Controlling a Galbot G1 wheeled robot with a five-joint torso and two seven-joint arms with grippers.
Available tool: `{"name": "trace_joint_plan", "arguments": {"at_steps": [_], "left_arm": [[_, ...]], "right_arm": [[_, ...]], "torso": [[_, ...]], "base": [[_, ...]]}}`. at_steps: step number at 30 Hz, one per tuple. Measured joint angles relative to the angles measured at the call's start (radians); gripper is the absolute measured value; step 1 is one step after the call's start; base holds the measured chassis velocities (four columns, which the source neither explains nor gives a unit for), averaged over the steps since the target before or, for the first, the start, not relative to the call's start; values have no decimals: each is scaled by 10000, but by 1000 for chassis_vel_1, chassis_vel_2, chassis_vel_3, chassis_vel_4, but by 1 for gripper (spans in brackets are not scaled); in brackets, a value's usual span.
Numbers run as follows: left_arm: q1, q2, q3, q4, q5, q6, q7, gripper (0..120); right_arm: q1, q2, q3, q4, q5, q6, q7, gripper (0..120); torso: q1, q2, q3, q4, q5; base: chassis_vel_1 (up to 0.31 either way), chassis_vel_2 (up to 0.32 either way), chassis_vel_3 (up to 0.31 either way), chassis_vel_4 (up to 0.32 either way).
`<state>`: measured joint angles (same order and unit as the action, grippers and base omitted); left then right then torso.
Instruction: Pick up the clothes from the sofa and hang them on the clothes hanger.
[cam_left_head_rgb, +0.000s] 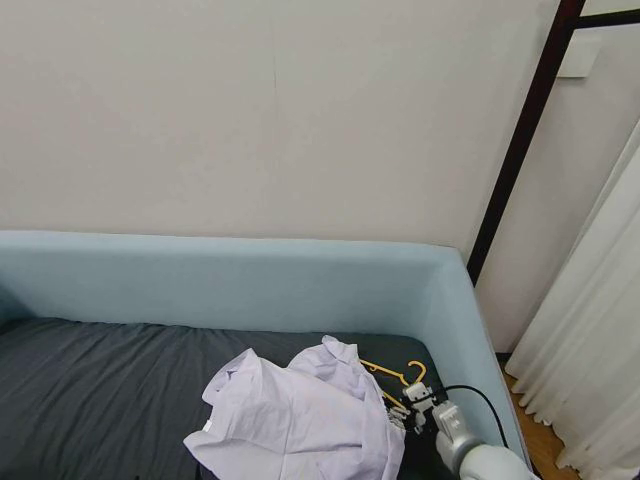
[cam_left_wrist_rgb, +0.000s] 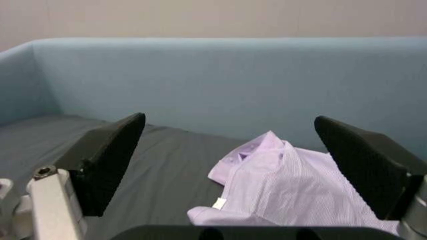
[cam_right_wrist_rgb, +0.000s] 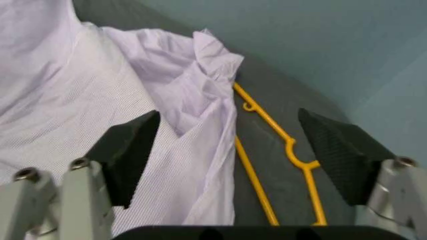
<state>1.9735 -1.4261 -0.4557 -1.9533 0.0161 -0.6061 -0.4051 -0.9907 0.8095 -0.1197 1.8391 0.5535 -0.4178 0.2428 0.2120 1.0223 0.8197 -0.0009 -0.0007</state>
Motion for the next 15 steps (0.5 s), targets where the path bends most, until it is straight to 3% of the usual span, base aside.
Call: {"name": "trace_joint_plan", "arguments": {"at_steps": [2,4,5,10,15], "left_arm": [[119,52,-34,69,138,-116,-4,100],[202,123,-88,102,163,-171,2,100],[202,123,-88,102,163,-171,2,100],[290,136,-123,150,200,-198,51,100],[410,92,-146,151,243,-227,63,100]], "right_arm": [[1319,321,-960,-980,394,-60,-236,96],[2683,740,-1843,-1936,531,-80,-530,99],[2683,740,-1843,-1936,531,-80,-530,99],[4387,2275,-3056,-4560,-95,188,-1002,100],[5165,3242,-3702,-6481,-1139,625,-1469,100]], "torso": [[0,0,0,-9,-2],[0,0,0,-2,-5],[0,0,0,-2,-5],[1,-1,1,-5,-4],[1,-1,1,-2,-4]], "base": [[0,0,0,0],[0,0,0,0],[0,0,0,0],[0,0,0,0],[0,0,0,0]]}}
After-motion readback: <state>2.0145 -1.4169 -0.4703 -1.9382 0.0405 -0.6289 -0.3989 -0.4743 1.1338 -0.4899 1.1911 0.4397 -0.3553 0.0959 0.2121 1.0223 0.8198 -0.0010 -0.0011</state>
